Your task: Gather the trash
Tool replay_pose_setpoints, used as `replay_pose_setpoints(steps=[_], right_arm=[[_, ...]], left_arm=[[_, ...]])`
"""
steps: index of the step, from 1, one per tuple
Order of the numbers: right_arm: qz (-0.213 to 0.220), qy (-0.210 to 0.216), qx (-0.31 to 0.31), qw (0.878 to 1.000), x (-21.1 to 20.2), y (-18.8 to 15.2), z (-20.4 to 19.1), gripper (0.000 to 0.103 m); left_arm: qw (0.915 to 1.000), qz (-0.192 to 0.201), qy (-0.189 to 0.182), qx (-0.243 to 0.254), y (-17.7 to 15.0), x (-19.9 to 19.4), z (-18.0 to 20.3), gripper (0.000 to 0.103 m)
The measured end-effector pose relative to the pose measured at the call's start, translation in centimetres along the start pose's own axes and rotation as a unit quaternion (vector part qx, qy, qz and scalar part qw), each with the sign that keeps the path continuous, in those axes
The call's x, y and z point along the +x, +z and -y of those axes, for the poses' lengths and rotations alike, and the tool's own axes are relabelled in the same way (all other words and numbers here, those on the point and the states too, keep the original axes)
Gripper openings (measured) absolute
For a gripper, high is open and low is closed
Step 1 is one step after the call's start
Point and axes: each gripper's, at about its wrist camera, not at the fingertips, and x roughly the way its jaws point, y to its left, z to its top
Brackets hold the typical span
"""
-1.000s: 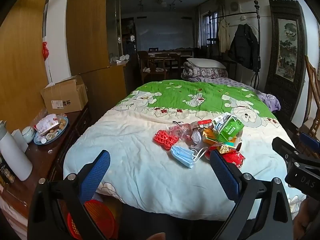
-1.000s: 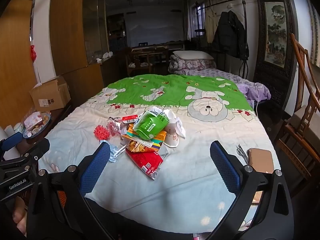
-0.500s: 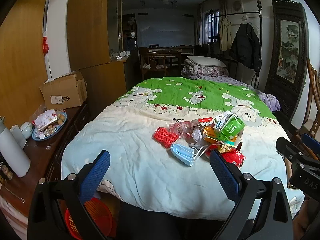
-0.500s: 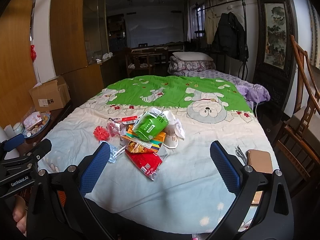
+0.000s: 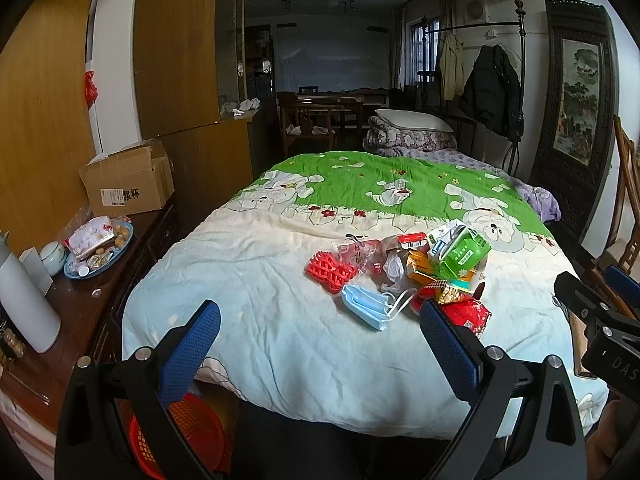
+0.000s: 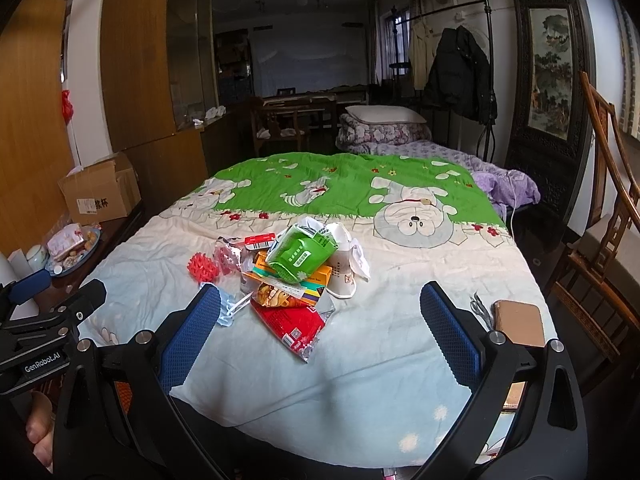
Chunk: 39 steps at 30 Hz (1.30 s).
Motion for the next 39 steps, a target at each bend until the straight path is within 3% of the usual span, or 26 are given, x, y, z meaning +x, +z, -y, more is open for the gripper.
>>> replay_pose_setpoints(steps=[39], right_arm=[[-0.001,0.000,0.000,1.000,-0.21,0.24,-0.12,0.096]], left_arm=[[0.9998,-0.018,-0.001,0.005,-0.55,0.47,0.34,0.097]])
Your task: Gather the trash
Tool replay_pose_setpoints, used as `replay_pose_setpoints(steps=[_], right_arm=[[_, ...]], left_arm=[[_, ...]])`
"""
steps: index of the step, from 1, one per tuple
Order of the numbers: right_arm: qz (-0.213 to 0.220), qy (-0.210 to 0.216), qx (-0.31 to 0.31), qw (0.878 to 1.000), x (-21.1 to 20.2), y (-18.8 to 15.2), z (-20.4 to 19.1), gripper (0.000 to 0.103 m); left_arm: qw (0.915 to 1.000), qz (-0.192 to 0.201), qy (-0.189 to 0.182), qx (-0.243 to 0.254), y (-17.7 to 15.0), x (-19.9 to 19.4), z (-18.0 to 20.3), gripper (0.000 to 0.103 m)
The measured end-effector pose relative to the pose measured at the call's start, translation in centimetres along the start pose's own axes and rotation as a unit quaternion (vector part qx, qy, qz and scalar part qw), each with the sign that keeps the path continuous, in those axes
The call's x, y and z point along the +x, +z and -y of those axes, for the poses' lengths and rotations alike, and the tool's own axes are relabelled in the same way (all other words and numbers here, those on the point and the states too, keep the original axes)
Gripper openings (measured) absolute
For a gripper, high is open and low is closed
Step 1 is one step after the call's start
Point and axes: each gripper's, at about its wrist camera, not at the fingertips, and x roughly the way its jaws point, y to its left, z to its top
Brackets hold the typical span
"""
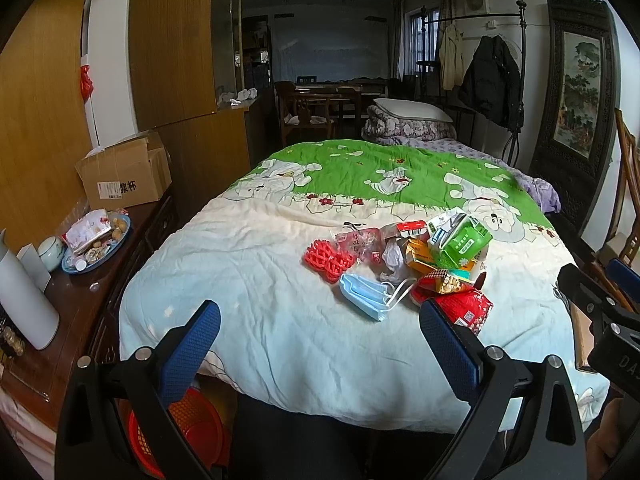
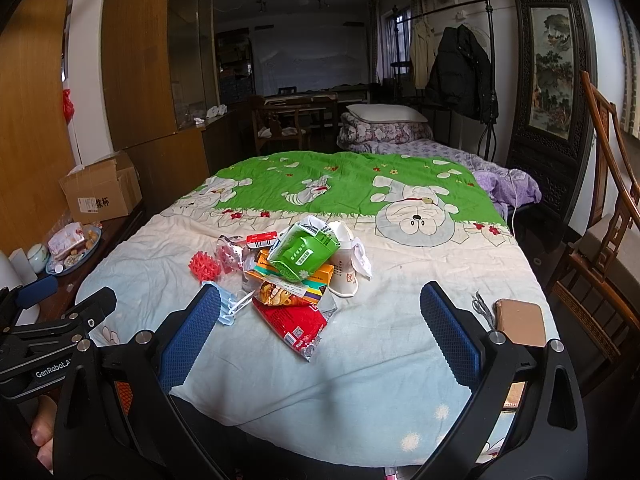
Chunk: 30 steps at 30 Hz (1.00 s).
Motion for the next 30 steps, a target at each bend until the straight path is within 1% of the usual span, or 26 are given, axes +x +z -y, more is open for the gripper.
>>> replay_pose_setpoints(steps=[23,30], right_arm=[[-0.001,0.000,-0.001,1.000,0.1,-0.1,0.0,0.096],[-0.016,0.009,0.006,1.000,1.0,-0.7,0.1,0.096]], left_arm=[[1.0000,-0.002,0.000,0.000,0.2,0.1,-0.1,0.097],[0.9999,-0.015,0.006,-0.003,-0.9,1.2,-0.2,0.097]])
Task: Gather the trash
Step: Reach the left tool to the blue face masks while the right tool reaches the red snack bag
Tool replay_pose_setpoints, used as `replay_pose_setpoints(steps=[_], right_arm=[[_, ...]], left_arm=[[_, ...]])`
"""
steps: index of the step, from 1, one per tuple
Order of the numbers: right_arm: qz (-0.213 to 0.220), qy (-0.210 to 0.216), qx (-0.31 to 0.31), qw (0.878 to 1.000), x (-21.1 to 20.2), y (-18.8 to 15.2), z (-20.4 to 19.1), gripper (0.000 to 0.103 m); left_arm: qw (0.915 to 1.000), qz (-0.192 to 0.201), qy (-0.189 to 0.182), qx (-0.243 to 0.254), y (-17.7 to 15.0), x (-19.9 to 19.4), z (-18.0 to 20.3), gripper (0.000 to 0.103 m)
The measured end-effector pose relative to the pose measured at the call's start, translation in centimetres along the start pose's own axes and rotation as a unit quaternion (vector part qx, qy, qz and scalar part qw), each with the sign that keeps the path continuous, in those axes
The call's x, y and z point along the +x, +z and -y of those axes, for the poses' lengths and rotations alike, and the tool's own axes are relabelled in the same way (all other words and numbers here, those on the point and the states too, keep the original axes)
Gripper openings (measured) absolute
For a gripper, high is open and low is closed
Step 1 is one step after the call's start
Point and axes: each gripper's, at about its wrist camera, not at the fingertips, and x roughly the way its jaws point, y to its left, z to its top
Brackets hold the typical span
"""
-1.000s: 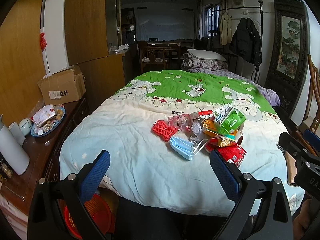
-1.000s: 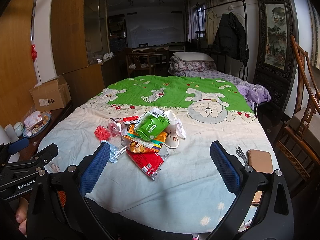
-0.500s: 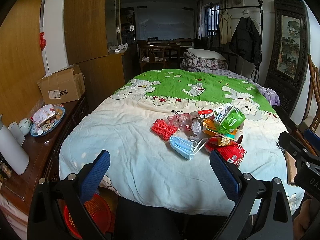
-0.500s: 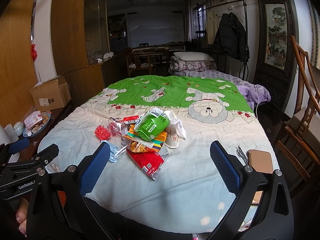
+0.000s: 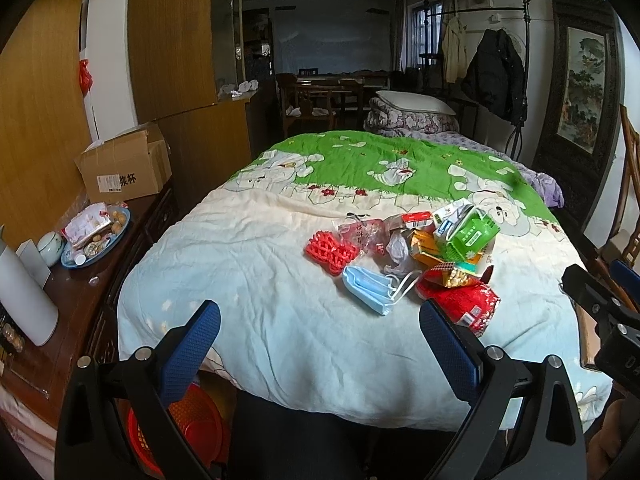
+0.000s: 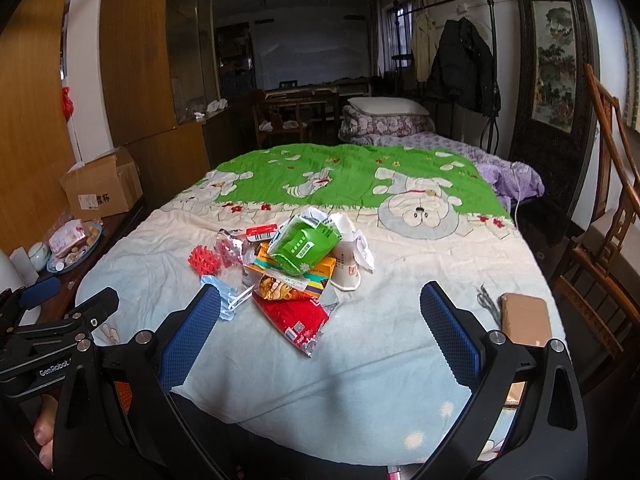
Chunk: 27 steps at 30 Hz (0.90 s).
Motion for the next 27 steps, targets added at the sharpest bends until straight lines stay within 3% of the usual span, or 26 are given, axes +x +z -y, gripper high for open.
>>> replay_pose_setpoints(steps=[10,17,24,27], right_arm=[[-0.092,0.049,0.012,0.994,7.2,-3.8,1.3,0.096],[-0.155,0.082,0.022,0.984,13.3,-5.9,1.5,0.096],[-0.151,0.097,0.030,0.983,15.2,-5.8,2.3,0.096],[-0.145,0.096,0.025,0.984,15.2,-6.2,2.6,0.096]], left_arm=[[0.9972,-0.070,0.019,-0.016,-0.8,6.4,-1.8,0.097],[0.9929,-0.118,-0.010,-0.014,-0.8,11.7,-1.7,0.097],[0.9859,-0.150,-0.073,0.011,0.6,16.4,1.8,0.097],[0.9845,-0.157,-0.071,0.032,0.9,18.4,3.2,0.097]])
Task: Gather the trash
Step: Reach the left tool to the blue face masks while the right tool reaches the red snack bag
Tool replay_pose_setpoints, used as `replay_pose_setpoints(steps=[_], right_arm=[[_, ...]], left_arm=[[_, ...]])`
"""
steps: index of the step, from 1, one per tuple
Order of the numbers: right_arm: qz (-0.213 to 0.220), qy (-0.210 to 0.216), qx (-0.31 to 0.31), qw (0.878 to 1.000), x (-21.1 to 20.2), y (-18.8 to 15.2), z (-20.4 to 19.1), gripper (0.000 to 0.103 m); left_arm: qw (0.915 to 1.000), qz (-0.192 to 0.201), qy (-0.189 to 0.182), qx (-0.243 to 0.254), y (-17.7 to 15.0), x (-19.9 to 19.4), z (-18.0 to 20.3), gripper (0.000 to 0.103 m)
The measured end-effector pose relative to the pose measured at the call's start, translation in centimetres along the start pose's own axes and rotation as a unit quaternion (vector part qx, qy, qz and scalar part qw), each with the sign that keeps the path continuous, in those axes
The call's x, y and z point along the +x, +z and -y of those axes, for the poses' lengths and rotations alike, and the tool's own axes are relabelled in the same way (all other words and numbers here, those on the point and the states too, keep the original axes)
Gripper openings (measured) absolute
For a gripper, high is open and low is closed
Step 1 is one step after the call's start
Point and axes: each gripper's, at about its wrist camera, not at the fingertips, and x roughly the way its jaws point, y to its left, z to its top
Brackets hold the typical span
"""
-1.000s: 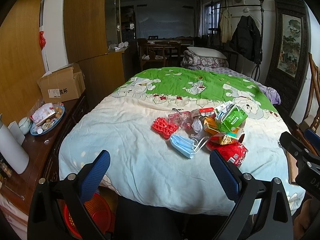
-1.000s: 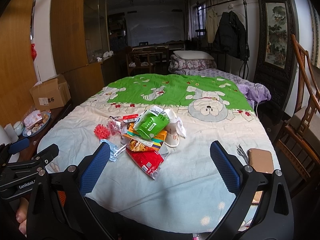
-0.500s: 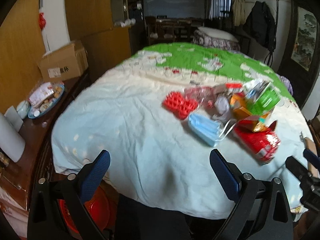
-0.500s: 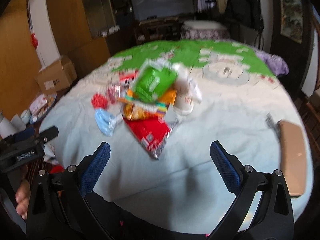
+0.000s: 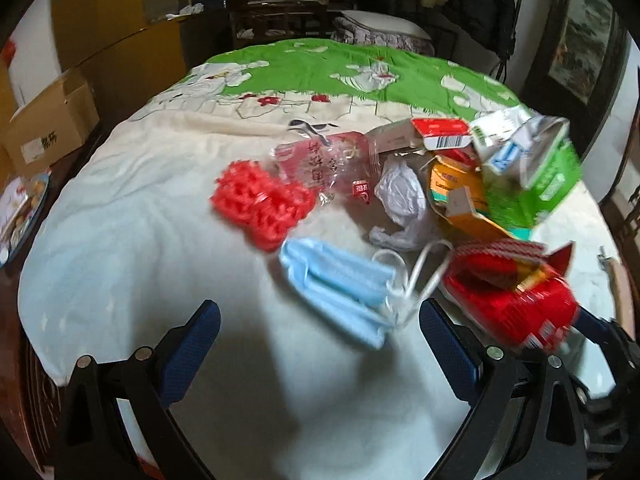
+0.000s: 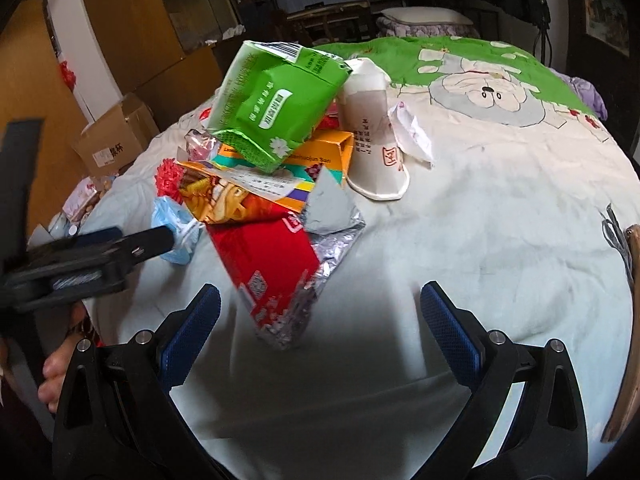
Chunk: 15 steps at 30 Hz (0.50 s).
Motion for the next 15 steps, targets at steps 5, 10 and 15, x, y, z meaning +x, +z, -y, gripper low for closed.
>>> replay_pose_setpoints(steps=[5,10,15], right_arm=[[0.010,0.011,-0.005,1.000,-0.2,0.1,0.4,0.096],[0.017,0.043,0.002,0.999,0.0,0.5,0.2,0.096],[0.019,0.048,-0.016,0.999,0.9,1.3,-1.0,0.096]], left_arm=[[0.9987,-0.016,0.045,0.019,-0.2,1.1,-2.6,0.097],[0.9982,-0.018,0.055,-0.017,-2.1,-0.8,-7.8,0.097],[0.9996,-0.006,-0.018,-0.020,-1.7,-1.7,-7.1,0.097]])
